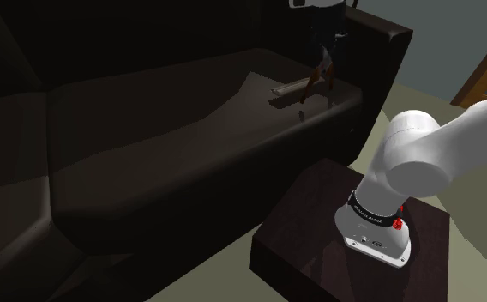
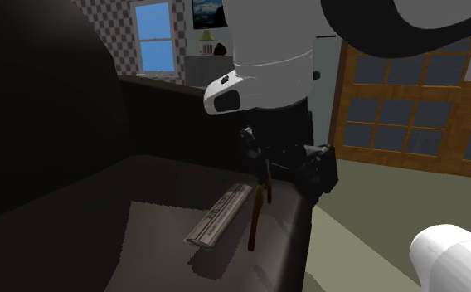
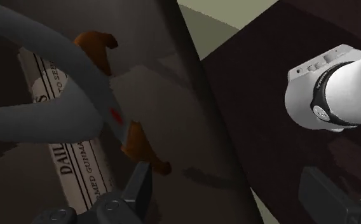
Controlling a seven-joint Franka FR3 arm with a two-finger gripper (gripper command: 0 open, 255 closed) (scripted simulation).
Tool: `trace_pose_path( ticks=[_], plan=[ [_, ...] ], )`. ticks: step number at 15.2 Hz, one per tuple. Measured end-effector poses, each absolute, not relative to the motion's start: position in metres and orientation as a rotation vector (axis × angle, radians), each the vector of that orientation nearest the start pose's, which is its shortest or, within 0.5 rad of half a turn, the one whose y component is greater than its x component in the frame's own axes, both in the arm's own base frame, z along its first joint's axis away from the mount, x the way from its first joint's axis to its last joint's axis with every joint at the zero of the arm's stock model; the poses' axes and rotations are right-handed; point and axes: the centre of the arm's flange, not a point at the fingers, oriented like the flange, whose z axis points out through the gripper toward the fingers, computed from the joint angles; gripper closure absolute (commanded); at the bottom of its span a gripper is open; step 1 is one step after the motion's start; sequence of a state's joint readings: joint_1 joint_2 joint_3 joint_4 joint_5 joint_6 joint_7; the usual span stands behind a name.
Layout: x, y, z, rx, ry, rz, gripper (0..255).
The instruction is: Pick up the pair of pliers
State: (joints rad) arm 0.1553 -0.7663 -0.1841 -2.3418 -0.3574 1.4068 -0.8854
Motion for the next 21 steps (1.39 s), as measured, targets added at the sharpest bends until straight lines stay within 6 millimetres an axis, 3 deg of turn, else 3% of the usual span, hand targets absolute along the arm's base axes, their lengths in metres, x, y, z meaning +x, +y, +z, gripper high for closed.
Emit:
trace_pose_path(
  ticks=[4,6,13,14,21],
  plan=[
    [0.321,-0.1,0.589,-2.643,-1.908,0.489,0],
    [0.332,-0.109,0.59,-2.512,-2.079,0.514,0],
    [0.335,-0.113,0.557,-2.459,-2.141,0.525,0],
    [0.335,-0.113,0.555,-2.459,-2.141,0.525,255],
    [0.335,-0.113,0.553,-2.459,-2.142,0.524,255]
  ],
)
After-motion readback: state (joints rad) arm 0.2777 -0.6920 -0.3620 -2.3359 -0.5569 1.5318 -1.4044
